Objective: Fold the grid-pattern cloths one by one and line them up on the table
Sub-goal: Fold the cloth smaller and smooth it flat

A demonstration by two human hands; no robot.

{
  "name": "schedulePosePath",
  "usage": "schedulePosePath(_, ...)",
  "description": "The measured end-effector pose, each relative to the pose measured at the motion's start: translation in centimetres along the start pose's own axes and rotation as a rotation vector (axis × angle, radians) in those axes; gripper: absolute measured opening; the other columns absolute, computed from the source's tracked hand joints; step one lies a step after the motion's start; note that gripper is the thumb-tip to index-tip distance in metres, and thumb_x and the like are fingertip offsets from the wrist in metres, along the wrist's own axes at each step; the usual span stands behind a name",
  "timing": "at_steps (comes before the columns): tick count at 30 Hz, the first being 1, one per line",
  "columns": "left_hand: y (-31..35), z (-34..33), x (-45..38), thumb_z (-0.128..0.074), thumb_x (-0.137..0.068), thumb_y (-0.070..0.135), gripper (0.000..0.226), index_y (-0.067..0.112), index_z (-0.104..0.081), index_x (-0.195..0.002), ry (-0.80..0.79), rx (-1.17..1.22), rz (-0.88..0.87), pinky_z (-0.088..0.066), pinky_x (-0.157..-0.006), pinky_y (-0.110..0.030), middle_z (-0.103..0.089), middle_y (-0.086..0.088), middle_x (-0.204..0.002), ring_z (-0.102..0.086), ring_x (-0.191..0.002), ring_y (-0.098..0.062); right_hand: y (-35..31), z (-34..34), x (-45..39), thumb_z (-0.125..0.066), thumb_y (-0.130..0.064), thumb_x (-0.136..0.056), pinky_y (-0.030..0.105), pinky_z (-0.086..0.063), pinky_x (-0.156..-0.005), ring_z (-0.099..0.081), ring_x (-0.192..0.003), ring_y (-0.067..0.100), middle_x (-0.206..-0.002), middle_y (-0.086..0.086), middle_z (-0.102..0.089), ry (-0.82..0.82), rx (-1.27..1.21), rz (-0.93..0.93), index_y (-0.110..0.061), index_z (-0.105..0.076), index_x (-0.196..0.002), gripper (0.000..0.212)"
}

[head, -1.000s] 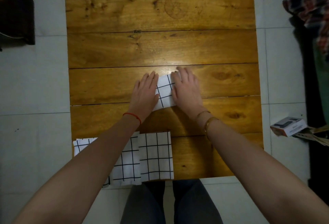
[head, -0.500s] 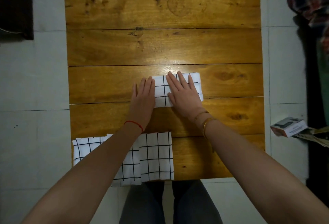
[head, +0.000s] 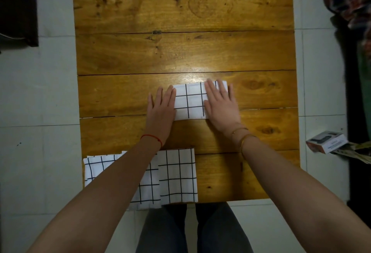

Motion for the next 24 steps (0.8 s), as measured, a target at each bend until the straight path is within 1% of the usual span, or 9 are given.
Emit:
schedulePosePath(3, 0.0, 0.0, 0.1, -0.05, -0.097, 0.03, 0.067, 0.011, -0.019, -0.153, 0.001, 0.019, 0.002, -0.023, -0.116, -0.053, -0.021, -0.007, -0.159, -0.022, -0.145, -0.032, 3.3, -0.2, 1.0, -0.01, -0.043, -0.102, 0.054, 0.001, -0.119, 0.011, -0.148, 0.025, -0.162, -0.002, 0.005, -0.008, -0.012, -0.134, -0.018, 0.002, -0.155, 0.059)
schedulePosePath(6, 0.2, 0.1, 0.3, -0.047, -0.098, 0.03, 0.068, 0.012, -0.014, -0.154, 0.004, 0.044, 0.0, -0.021, -0.117, -0.053, -0.016, -0.007, -0.161, -0.017, -0.147, -0.032, 3.9, 0.4, 1.3, -0.011, -0.044, -0.102, 0.054, 0.001, -0.119, 0.012, -0.148, 0.024, -0.161, 0.0, 0.004, 0.001, -0.036, -0.19, -0.016, 0.001, -0.154, 0.06)
schedulePosePath(8, 0.4, 0.7, 0.6, -0.045, -0.099, 0.029, 0.066, 0.011, -0.013, -0.154, 0.034, 0.074, -0.013, -0.021, -0.117, -0.053, -0.013, -0.007, -0.162, -0.014, -0.148, -0.031, 2.7, 1.2, 1.6, -0.014, -0.041, -0.103, 0.052, 0.002, -0.12, 0.01, -0.149, 0.024, -0.162, 0.0, 0.002, 0.037, -0.062, -0.125, -0.016, -0.002, -0.155, 0.059)
schedulePosePath(10, 0.7, 1.3, 1.4, -0.041, -0.101, 0.022, 0.061, 0.009, -0.015, -0.154, 0.089, 0.058, -0.066, -0.022, -0.117, -0.052, -0.015, -0.009, -0.161, -0.016, -0.148, -0.029, 0.5, 1.7, 2.3, -0.017, -0.039, -0.103, 0.051, 0.002, -0.121, 0.007, -0.149, 0.024, -0.163, 0.002, -0.001, 0.071, -0.039, 0.002, -0.015, -0.005, -0.155, 0.058)
schedulePosePath(12, 1.2, 1.3, 2.7, -0.04, -0.101, 0.015, 0.056, 0.008, -0.018, -0.153, 0.118, 0.037, -0.14, -0.023, -0.117, -0.05, -0.021, -0.011, -0.159, -0.021, -0.147, -0.028, -1.9, 1.3, 3.3, -0.019, -0.038, -0.104, 0.051, -0.004, -0.121, 0.003, -0.15, 0.025, -0.163, 0.003, -0.005, 0.062, -0.012, 0.142, -0.014, -0.008, -0.155, 0.057)
schedulePosePath(16, 1.7, 0.2, 5.7, -0.055, -0.091, 0.008, 0.058, 0.008, -0.037, -0.146, 0.105, 0.048, -0.232, -0.026, -0.117, -0.047, -0.039, -0.012, -0.15, -0.034, -0.14, -0.029, -5.5, -1.1, 5.0, -0.019, -0.037, -0.103, 0.05, -0.012, -0.12, -0.004, -0.15, 0.025, -0.162, 0.004, -0.009, -0.028, 0.017, 0.306, -0.013, -0.011, -0.154, 0.057)
schedulePosePath(18, 1.9, -0.3, 6.5, -0.059, -0.088, 0.009, 0.056, 0.007, -0.044, -0.141, 0.091, 0.046, -0.245, -0.031, -0.114, -0.048, -0.045, -0.012, -0.145, -0.039, -0.137, -0.03, -6.5, -2.2, 5.5, -0.014, -0.037, -0.102, 0.049, -0.012, -0.12, -0.005, -0.15, 0.025, -0.162, 0.003, -0.009, -0.074, 0.046, 0.334, -0.013, -0.011, -0.155, 0.058)
schedulePosePath(20, 2.0, -0.7, 6.9, -0.06, -0.087, 0.01, 0.056, 0.007, -0.044, -0.141, 0.062, 0.038, -0.235, -0.033, -0.112, -0.049, -0.045, -0.012, -0.144, -0.039, -0.136, -0.031, -6.9, -2.9, 5.9, -0.009, -0.038, -0.101, 0.049, -0.013, -0.12, -0.006, -0.15, 0.025, -0.162, 0.003, -0.01, -0.1, 0.042, 0.325, -0.014, -0.011, -0.155, 0.059)
schedulePosePath(24, 1.6, -1.2, 6.9, -0.059, -0.086, 0.009, 0.06, 0.012, -0.041, -0.144, 0.039, 0.056, -0.188, -0.032, -0.111, -0.05, -0.041, -0.009, -0.147, -0.036, -0.137, -0.03, -5.9, -3.2, 6.5, -0.014, -0.04, -0.102, 0.046, -0.012, -0.121, -0.005, -0.15, 0.022, -0.162, 0.001, -0.008, -0.101, 0.016, 0.296, -0.016, -0.01, -0.155, 0.058)
Point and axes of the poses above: each hand's wrist, its own x-axis away from the middle knuckle, its own z-axis out of the back of the hand, y = z × x, the point moved 8 cm from there along -x, towards the middle knuckle
